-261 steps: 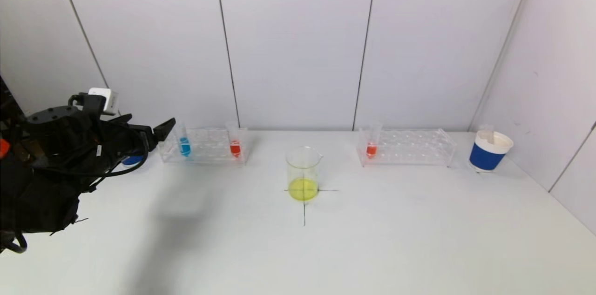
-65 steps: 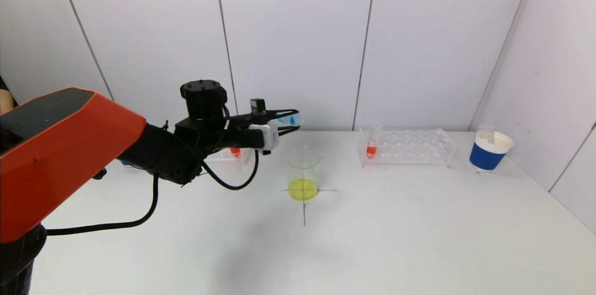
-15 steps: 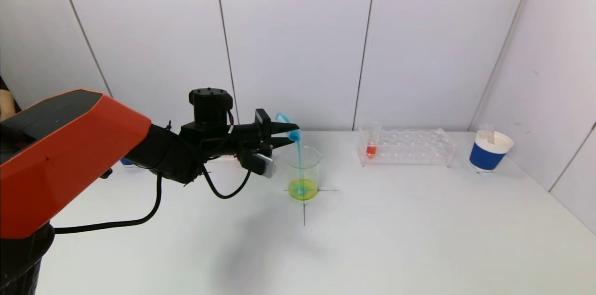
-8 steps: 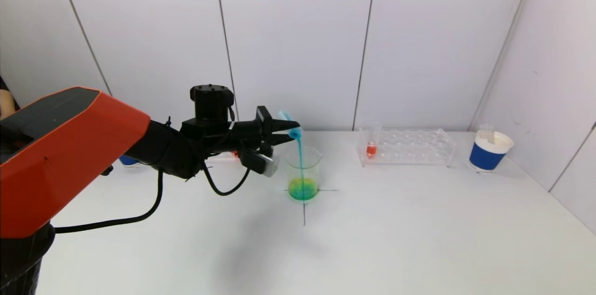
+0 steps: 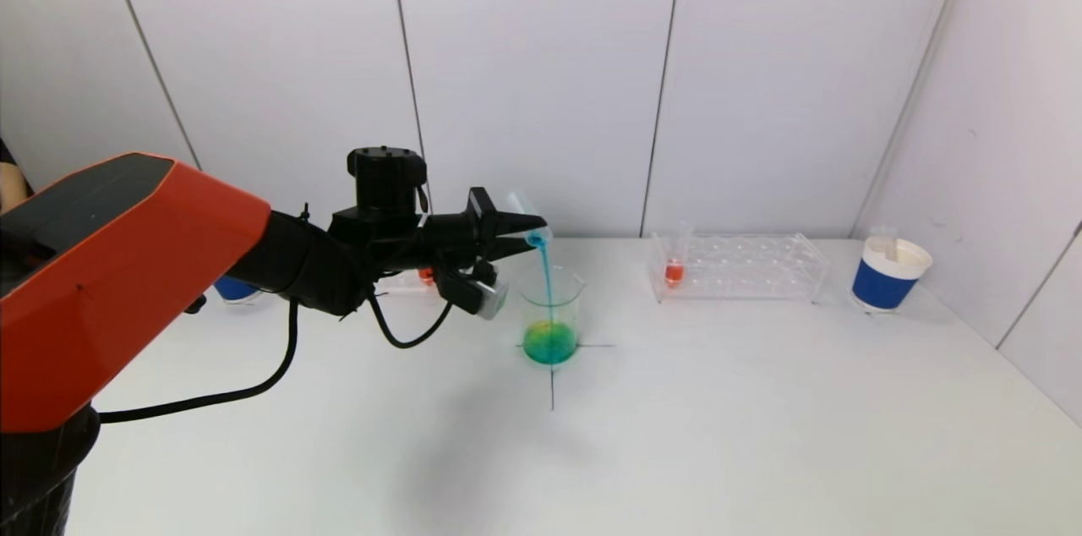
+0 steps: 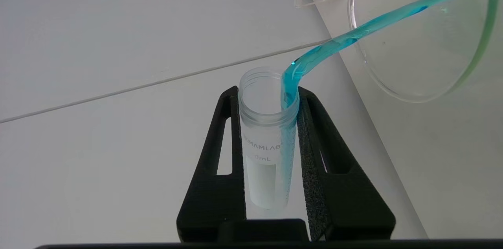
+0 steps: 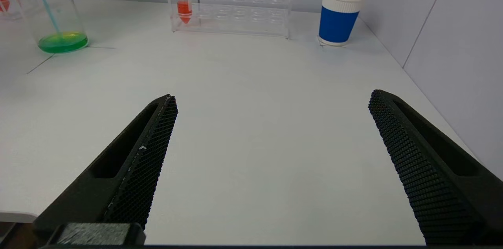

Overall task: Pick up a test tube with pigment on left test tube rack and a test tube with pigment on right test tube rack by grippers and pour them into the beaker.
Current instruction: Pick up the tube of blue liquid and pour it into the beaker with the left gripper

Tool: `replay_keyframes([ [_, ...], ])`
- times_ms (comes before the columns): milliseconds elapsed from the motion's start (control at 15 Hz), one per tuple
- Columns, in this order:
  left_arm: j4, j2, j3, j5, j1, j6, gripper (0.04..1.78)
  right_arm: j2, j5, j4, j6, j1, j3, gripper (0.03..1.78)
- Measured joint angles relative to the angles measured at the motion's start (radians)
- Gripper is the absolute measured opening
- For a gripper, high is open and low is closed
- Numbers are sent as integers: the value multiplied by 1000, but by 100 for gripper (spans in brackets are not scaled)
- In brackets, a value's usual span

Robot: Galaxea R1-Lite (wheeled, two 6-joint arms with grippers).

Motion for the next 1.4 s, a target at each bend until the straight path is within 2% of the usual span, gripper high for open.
replay_keyframes([
  [867, 21, -17, -2, 0, 0, 91, 43, 0, 0, 0, 0, 0, 0, 177],
  [1400, 21, -21, 0, 1, -6, 99, 43, 0, 0, 0, 0, 0, 0, 177],
])
